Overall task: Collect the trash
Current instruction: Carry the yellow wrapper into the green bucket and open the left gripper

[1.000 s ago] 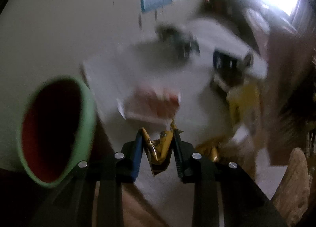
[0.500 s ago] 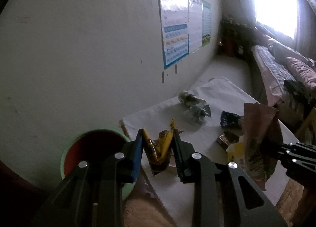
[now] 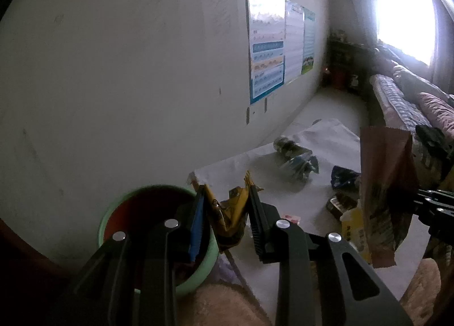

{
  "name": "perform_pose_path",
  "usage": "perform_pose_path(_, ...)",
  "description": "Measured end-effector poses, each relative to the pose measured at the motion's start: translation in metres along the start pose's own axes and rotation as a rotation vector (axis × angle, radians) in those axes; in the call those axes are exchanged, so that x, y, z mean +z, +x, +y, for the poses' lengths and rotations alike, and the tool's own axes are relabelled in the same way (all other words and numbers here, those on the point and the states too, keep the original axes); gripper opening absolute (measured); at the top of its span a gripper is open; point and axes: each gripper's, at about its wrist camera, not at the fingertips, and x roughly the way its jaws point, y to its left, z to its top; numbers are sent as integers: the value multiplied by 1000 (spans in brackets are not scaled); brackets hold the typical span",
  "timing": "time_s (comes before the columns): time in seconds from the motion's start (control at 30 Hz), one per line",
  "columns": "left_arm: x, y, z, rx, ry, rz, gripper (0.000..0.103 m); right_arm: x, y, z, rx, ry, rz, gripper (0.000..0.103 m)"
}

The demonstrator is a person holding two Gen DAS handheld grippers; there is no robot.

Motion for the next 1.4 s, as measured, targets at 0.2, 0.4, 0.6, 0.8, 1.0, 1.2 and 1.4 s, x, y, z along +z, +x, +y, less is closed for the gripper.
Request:
perform_pose_path(0.2, -10, 7, 12, -2, -25, 24, 27, -3, 11, 14, 0, -30, 34, 16)
perform_pose_path(0.4, -17, 15, 28, 28, -41, 37, 27, -4, 18, 27, 7, -52, 57, 16)
perform_pose_path(0.6, -28, 25, 52, 67, -84, 69, 27, -6, 31, 44, 25, -82, 90, 17)
perform_pose_path(0.8, -39, 33, 83, 110, -133, 100, 27, -7, 49, 64, 55, -115, 127, 17)
perform_pose_path(1.0, -53, 42, 118, 157, -188, 133, 28, -1, 71, 93, 91, -152, 161, 17)
perform_pose_path(1.2, -64, 51, 149, 194, -231, 154, 28, 7, 91, 125, 122, -197, 175, 17)
perform_pose_path(1.4, -66, 62, 173, 206, -272, 165, 28, 22, 114, 151, 163, -196, 181, 17)
